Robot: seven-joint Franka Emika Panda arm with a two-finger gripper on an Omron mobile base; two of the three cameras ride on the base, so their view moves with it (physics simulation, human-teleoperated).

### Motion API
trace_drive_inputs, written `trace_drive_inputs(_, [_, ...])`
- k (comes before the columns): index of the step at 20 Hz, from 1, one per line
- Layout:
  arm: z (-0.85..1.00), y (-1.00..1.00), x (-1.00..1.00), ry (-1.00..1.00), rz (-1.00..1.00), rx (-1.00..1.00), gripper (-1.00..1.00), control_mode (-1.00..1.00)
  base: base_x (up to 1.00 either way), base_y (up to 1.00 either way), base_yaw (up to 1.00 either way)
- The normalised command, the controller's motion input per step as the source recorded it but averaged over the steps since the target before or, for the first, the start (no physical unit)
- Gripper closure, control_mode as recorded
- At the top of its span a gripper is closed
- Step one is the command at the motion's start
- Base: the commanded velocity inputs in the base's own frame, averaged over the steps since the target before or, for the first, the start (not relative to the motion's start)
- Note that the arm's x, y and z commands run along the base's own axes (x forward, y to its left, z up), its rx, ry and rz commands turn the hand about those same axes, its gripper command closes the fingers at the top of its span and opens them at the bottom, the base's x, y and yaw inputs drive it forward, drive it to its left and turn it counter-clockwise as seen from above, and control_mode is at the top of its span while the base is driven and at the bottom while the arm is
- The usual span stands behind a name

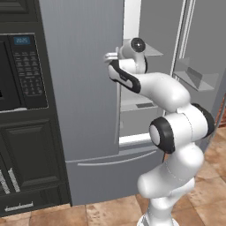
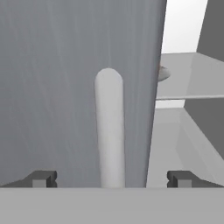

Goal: Retrieve the steak from the fridge and place it on the saucepan with marinade on the stove.

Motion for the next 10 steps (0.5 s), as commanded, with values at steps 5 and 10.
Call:
trace_drive_inputs(5, [-0.03, 0.01, 0.26, 0.00, 0.00, 0.00, -1.00, -1.00, 0.00, 0.00, 0.00])
trace_drive_inputs(10, [-0.04, 0.01, 0.27, 0.00, 0.00, 0.00, -1.00, -1.00, 0.00, 0.00, 0.00])
